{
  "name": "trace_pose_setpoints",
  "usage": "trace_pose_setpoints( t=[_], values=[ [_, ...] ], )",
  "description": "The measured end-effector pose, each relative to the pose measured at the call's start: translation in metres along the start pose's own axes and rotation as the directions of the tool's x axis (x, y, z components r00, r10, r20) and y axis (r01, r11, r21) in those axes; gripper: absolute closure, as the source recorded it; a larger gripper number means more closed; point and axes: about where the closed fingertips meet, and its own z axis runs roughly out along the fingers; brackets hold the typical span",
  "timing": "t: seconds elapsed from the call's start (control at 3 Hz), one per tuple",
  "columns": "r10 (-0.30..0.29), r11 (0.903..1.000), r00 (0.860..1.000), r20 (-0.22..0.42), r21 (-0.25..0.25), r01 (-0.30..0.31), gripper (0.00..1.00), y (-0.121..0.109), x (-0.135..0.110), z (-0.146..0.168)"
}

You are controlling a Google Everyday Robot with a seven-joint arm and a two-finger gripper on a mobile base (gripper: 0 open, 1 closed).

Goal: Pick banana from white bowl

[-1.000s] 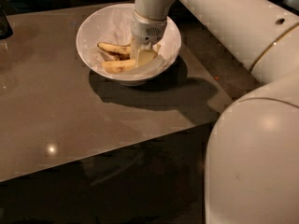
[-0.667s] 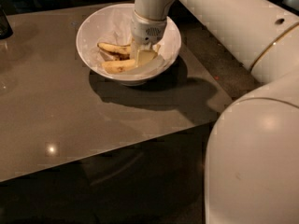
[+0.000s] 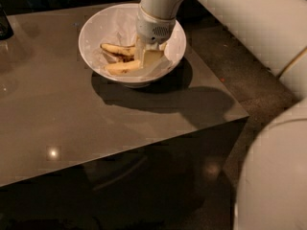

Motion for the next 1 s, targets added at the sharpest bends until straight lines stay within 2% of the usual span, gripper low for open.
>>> trace_pose_setpoints(
  t=[0.33,0.67,1.0],
  values=[
    [-0.009,0.9977,1.000,0.006,0.068,0.009,1.00,0.018,-0.008,-0.028],
    [-0.024,0.9936,1.000,0.004,0.111,0.024,1.00,0.029,-0.016,-0.051],
    [-0.026,0.9932,1.000,0.004,0.114,0.025,1.00,0.029,-0.017,-0.052]
  ],
)
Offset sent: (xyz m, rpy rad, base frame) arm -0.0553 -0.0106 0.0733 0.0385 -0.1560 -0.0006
